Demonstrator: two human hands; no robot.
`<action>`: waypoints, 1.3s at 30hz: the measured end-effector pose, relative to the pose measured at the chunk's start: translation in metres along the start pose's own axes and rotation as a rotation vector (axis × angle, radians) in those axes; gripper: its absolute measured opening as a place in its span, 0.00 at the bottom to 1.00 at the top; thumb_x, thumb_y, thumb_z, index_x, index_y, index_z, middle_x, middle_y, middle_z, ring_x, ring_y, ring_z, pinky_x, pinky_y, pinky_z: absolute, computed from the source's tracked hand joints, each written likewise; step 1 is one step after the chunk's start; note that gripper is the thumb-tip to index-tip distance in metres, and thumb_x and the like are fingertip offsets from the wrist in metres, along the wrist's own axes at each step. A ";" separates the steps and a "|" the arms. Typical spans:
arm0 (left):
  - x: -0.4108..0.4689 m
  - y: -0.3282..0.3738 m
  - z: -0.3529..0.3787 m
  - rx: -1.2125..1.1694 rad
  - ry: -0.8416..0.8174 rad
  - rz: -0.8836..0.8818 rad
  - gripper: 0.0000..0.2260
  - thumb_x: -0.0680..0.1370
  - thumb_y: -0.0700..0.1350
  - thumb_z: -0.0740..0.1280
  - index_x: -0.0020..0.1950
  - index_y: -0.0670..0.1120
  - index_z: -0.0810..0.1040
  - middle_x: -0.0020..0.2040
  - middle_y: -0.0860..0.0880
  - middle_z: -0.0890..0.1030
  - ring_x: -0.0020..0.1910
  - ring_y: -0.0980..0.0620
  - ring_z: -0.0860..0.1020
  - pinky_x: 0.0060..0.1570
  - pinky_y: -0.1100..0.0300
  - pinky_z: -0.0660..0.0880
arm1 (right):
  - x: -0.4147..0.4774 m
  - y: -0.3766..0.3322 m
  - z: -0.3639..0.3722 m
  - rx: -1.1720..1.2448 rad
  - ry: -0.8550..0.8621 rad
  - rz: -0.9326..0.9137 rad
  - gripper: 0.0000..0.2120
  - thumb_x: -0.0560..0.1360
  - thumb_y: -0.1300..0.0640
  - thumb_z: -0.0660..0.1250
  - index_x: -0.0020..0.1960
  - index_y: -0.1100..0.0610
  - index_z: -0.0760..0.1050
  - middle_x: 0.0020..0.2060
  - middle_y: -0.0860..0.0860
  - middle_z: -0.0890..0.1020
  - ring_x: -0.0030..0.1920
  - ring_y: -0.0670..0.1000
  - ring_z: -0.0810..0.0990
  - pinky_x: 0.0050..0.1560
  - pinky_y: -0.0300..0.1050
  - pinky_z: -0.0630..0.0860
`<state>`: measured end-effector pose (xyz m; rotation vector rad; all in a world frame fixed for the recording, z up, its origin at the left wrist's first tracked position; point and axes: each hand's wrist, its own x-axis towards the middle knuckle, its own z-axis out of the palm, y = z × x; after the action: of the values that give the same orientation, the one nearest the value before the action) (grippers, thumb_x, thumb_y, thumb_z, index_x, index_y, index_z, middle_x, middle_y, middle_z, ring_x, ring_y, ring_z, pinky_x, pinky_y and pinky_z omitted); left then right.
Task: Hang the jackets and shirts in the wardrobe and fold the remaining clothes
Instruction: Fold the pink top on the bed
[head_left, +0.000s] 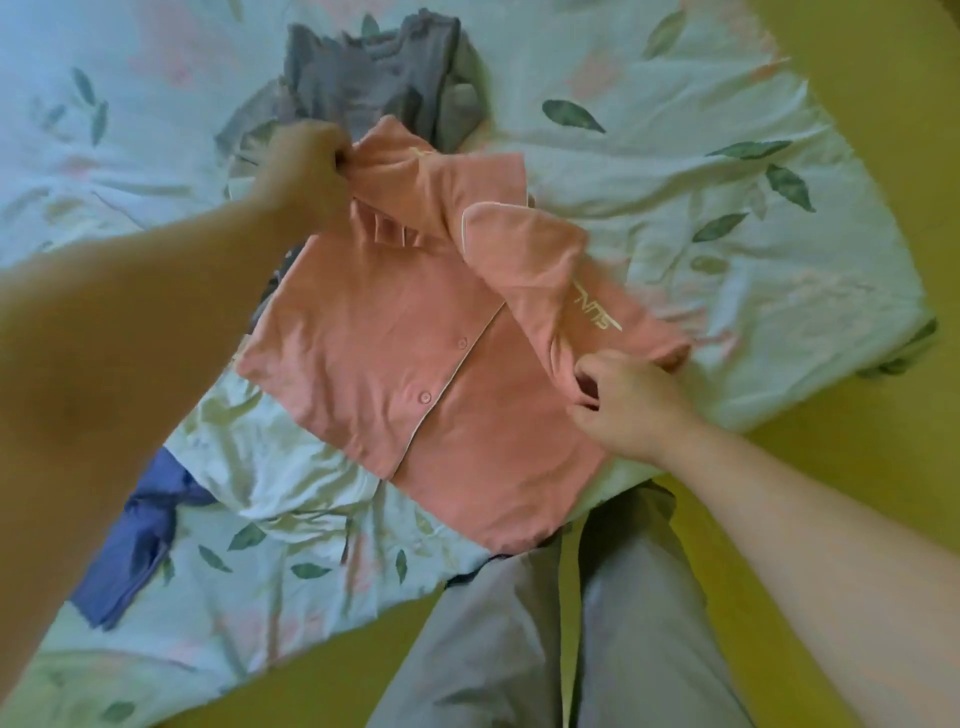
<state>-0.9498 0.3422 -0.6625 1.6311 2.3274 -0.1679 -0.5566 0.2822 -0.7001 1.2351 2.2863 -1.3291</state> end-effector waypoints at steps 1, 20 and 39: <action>-0.020 -0.014 0.010 0.107 -0.088 0.079 0.08 0.71 0.39 0.65 0.48 0.40 0.80 0.49 0.38 0.79 0.50 0.35 0.79 0.46 0.49 0.74 | -0.003 -0.003 0.020 -0.108 -0.054 -0.031 0.14 0.73 0.49 0.68 0.38 0.49 0.63 0.38 0.45 0.71 0.42 0.55 0.76 0.37 0.46 0.65; -0.135 -0.138 0.093 0.360 -0.111 0.562 0.14 0.74 0.32 0.64 0.57 0.38 0.83 0.65 0.37 0.78 0.75 0.37 0.68 0.78 0.38 0.56 | 0.005 -0.026 0.121 -0.341 -0.557 0.187 0.27 0.72 0.40 0.72 0.64 0.53 0.71 0.58 0.53 0.75 0.57 0.58 0.79 0.53 0.50 0.76; -0.143 -0.083 0.109 0.190 -0.162 0.611 0.10 0.76 0.40 0.66 0.57 0.46 0.79 0.53 0.45 0.81 0.53 0.41 0.77 0.51 0.48 0.71 | 0.041 -0.117 0.159 0.052 0.084 0.013 0.13 0.70 0.58 0.71 0.53 0.60 0.77 0.51 0.59 0.81 0.54 0.64 0.78 0.53 0.56 0.75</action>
<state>-0.9641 0.1560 -0.7288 2.2403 1.6438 -0.3744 -0.7028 0.1506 -0.7412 1.3445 2.3098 -1.3647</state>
